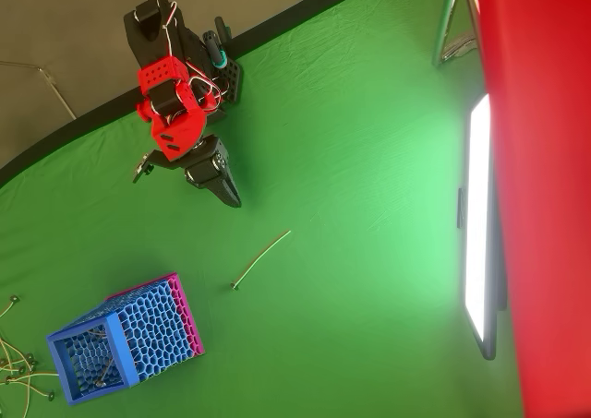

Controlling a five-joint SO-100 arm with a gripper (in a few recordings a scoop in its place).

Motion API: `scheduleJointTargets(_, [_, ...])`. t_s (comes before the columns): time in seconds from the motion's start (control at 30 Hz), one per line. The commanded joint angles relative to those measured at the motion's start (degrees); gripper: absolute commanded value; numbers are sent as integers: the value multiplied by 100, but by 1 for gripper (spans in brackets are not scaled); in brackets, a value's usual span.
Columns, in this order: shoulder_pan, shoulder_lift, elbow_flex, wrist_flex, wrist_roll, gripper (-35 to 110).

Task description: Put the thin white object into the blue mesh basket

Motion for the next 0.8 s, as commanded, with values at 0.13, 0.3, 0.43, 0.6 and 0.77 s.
scheduleJointTargets(0.13, [-18, -738, -334, -545, -26, 1])
scheduleJointTargets(0.3, [-9, -1714, -879, -747, -105, 1])
scheduleJointTargets(0.43, [70, -2584, -1248, -1090, -220, 1])
scheduleJointTargets(0.6, [246, -3639, -1863, -1415, -413, 1])
scheduleJointTargets(0.77, [492, -4535, -2593, -1512, -457, 1])
